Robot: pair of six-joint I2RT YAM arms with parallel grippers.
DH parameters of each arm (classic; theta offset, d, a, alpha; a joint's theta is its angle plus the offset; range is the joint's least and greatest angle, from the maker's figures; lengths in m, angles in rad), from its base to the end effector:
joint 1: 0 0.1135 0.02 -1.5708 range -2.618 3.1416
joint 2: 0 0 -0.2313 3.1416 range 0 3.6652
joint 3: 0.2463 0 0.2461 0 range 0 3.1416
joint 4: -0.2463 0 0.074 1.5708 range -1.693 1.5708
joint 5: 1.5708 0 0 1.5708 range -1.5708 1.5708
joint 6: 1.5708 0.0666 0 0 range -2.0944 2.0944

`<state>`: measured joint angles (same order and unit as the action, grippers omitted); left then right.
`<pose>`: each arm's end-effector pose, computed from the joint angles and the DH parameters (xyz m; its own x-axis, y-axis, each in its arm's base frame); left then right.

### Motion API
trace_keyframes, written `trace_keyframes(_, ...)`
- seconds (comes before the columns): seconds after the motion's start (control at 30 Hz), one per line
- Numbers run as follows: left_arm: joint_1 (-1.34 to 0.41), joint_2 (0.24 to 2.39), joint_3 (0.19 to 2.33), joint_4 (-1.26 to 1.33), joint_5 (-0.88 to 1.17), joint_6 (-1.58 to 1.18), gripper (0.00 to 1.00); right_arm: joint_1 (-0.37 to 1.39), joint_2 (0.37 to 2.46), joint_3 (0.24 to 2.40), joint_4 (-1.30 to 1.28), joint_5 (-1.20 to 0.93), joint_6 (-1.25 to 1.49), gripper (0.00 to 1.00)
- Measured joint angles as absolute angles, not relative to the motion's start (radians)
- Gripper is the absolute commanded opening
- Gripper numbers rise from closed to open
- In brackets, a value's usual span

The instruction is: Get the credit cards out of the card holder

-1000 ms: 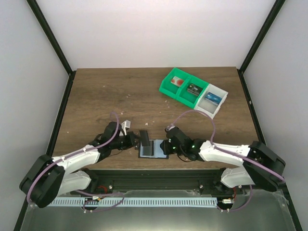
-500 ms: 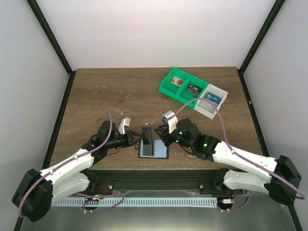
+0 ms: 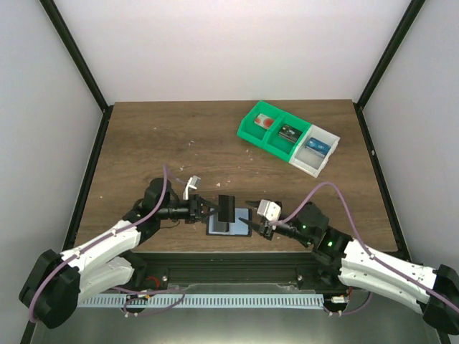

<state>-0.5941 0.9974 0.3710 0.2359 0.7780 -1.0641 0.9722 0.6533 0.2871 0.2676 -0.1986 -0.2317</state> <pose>0.1689 -0.1705 0.1703 -0.9719 -0.0950 -0.2152 0.1787 0.2964 -0.9382 0.1127 0.1886 0.2109 0.1574 -0.1687 -0.9730 -0.9087 0.3611 -0.2096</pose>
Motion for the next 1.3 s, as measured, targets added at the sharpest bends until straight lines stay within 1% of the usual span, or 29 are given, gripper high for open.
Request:
trace_keyframes(0.23, -0.588, 0.956, 0.442, 0.193, 0.891, -1.121, 0.0, 0.973, 0.65, 0.279, 0.309, -0.171, -0.393, 0.51)
trace_keyframes(0.4, -0.583, 0.915, 0.452, 0.193, 0.951, -1.174, 0.0, 0.973, 0.669, 0.278, 0.327, -0.149, -0.456, 0.54)
trace_keyframes(0.6, -0.583, 0.907, 0.451, 0.214, 0.977, -1.242, 0.0, 0.975, 0.723, 0.259, 0.377, -0.13, -0.516, 0.54)
trace_keyframes(0.9, -0.582, 0.911, 0.434, 0.275, 0.999, -1.304, 0.0, 0.978, 0.79, 0.256, 0.521, -0.119, -0.659, 0.53)
trace_keyframes(1.0, -0.582, 0.914, 0.418, 0.293, 1.0, -1.316, 0.0, 0.978, 0.807, 0.256, 0.549, -0.125, -0.691, 0.49)
trace_keyframes(1.1, -0.582, 0.914, 0.403, 0.308, 1.002, -1.33, 0.0, 0.978, 0.819, 0.256, 0.567, -0.144, -0.72, 0.44)
trace_keyframes(1.17, -0.581, 0.914, 0.396, 0.319, 1.005, -1.339, 0.0, 0.978, 0.828, 0.256, 0.58, -0.163, -0.743, 0.43)
trace_keyframes(1.23, -0.579, 0.913, 0.39, 0.331, 1.008, -1.349, 0.0, 0.978, 0.84, 0.252, 0.6, -0.176, -0.765, 0.39)
trace_keyframes(1.3, -0.578, 0.913, 0.387, 0.342, 1.011, -1.357, 0.0, 0.978, 0.853, 0.248, 0.618, -0.185, -0.79, 0.32)
